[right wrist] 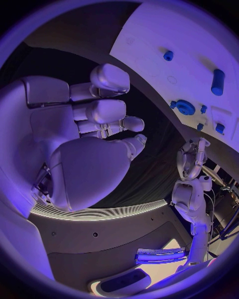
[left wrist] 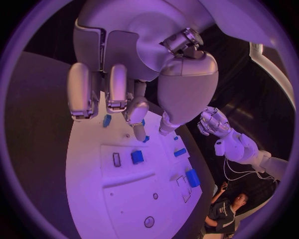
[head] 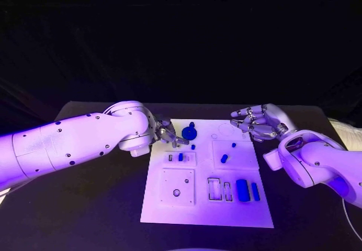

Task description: Assemble the parts on the task board

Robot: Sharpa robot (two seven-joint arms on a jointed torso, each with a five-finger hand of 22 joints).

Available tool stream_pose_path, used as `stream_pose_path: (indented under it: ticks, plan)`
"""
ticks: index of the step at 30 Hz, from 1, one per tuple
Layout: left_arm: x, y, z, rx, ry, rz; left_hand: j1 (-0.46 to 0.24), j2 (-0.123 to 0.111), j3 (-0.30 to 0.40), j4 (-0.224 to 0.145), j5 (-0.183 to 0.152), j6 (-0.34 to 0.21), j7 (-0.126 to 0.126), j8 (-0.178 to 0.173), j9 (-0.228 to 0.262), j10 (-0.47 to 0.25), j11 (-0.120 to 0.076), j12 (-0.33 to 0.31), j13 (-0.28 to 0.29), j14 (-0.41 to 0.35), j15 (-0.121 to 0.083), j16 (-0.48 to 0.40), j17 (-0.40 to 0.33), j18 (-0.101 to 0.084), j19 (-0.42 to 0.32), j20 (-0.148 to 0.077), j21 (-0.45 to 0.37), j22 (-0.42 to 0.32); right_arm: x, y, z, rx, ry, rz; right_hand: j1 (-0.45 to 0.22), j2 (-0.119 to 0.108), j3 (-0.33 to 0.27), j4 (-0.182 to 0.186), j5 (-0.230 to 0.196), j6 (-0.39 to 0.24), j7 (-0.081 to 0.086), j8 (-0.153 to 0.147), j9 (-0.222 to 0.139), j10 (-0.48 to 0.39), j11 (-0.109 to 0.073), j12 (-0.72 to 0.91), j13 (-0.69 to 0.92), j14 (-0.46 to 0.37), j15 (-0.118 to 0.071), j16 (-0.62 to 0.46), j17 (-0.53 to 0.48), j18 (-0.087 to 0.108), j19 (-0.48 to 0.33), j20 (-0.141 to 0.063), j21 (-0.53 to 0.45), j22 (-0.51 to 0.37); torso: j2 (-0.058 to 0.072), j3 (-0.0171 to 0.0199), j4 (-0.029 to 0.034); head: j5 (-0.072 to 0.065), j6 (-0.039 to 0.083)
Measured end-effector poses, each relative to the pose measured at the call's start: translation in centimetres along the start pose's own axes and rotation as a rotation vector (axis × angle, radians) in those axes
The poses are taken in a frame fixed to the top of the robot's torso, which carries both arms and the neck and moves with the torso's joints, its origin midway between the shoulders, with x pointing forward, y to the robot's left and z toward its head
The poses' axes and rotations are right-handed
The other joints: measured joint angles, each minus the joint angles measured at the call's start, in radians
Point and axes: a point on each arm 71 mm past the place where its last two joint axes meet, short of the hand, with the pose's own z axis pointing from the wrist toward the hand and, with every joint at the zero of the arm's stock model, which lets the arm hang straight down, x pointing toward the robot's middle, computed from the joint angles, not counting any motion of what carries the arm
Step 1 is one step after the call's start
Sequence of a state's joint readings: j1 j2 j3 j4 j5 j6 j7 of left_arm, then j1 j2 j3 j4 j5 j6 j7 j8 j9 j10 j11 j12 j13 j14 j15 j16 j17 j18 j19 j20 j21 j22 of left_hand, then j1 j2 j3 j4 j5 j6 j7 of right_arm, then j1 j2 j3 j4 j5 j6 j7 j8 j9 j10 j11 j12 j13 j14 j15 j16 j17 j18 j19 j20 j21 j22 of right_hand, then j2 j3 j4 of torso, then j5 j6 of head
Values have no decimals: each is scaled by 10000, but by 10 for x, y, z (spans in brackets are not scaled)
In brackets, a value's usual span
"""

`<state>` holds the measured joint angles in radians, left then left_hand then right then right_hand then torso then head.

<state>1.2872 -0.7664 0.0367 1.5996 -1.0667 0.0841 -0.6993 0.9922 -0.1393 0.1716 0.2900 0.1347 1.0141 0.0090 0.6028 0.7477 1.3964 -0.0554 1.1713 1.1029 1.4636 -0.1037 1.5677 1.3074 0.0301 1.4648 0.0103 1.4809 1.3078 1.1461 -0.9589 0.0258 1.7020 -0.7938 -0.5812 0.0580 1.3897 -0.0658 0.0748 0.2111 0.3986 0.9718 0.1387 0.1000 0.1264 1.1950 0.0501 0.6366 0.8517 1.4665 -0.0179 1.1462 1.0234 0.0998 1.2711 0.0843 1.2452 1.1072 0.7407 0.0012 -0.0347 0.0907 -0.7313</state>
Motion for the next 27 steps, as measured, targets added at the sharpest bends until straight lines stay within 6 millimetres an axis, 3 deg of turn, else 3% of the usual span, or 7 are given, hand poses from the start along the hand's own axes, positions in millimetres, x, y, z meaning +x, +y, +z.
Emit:
stream_pose_path:
  ticks: [6,12,14,27]
  plan:
    - [-37,-1,-5,-124,-577,-8,504,362,-564,-7,0,-589,264,-515,-326,-773,196,-1128,-1185,35,79,0,-1,2,20,20,-421,-1,0,-1,1,34,7,-8,0,0,0,0,0,0,0,0,8,0,0,0,1,0,0,0,0,0,0,0,0,0,2,-7,5,-59,26]
    - [-64,2,7,-620,-562,137,962,591,-1023,-10,0,-930,535,-1075,-843,-1297,442,-1896,-2036,18,238,0,-1,6,-52,199,-668,-1,2,-1,2,58,46,-3,0,0,1,0,61,0,0,0,8,1,1,0,-26,0,0,0,0,0,0,0,0,-9,7,1,8,-41,66]
    - [-65,3,13,-785,-413,214,1012,642,-1098,-19,0,-945,550,-1163,-949,-1352,497,-1994,-2160,32,292,0,-1,119,-76,223,-676,-1,2,-1,2,60,57,-1,0,0,1,0,62,0,0,0,7,1,1,0,-27,0,0,0,0,0,0,0,0,-9,13,-1,11,-32,75]
    - [-63,11,43,-1628,368,678,1222,852,-1353,-13,0,-797,517,-1197,-1129,-1353,498,-1922,-2132,17,307,0,-1,118,-53,270,-715,-2,3,-1,3,70,94,7,0,0,1,-1,61,0,0,0,6,2,1,0,-62,0,0,0,-10,-1,1,1,1,-8,25,-7,1,-10,44]
